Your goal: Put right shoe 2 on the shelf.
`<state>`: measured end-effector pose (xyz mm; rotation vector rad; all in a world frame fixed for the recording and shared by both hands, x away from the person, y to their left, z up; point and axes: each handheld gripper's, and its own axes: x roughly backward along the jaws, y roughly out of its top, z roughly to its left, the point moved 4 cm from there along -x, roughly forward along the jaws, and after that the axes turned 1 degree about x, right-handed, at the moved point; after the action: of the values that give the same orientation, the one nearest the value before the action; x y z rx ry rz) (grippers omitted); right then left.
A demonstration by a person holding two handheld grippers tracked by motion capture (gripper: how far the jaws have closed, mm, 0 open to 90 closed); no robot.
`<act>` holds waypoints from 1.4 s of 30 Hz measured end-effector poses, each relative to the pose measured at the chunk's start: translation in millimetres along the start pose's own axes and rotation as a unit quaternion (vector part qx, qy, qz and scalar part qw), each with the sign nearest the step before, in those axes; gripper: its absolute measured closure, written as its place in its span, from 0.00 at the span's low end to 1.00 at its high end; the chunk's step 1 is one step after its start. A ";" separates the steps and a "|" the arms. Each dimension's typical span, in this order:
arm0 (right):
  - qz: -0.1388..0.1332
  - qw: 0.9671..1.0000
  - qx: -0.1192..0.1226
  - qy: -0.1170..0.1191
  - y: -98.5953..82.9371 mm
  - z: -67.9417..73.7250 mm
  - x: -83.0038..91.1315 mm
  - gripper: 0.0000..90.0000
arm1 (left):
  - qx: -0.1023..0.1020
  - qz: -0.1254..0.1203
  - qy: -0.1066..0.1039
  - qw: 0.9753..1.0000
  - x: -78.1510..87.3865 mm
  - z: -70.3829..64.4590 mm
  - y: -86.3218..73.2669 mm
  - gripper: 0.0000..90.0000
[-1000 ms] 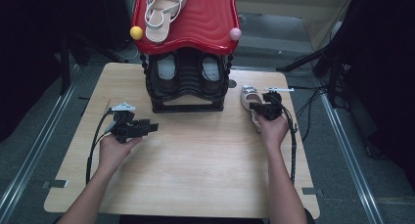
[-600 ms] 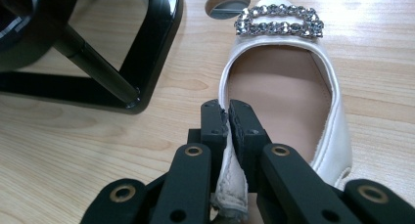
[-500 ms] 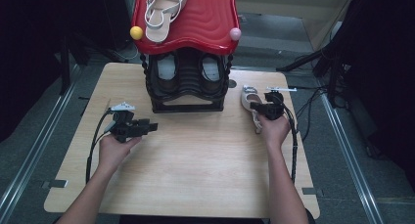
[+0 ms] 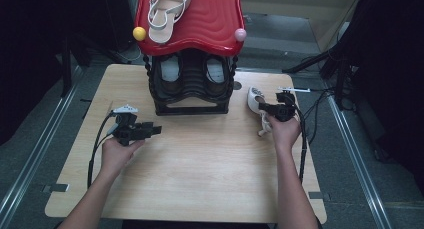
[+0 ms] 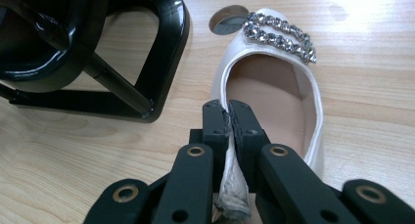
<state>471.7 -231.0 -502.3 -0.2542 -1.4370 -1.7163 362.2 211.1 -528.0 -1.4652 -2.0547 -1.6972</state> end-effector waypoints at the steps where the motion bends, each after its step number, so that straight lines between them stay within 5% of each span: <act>1: -0.001 1.000 0.001 -0.005 0.3 0.2 0.3 0.98 | 0.000 0.002 0.002 1.000 -0.3 0.3 -0.2 0.55; 8: 0.000 1.000 0.001 0.003 3.1 2.3 0.8 0.98 | 0.001 0.004 -0.003 1.000 -1.6 0.9 -0.7 0.55; 10: 0.000 1.000 0.003 0.005 4.3 3.2 1.1 0.98 | 0.007 0.009 -0.021 1.000 -2.2 0.5 -1.4 0.55; 42: -0.009 0.999 -0.015 0.046 51.9 20.7 19.0 0.98 | 0.006 -0.006 -0.009 1.000 6.3 1.4 1.9 0.55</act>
<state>489.6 -220.1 -447.1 -0.1760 -1.3506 -1.7436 360.8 215.8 -523.3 -1.4723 -2.0847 -1.6781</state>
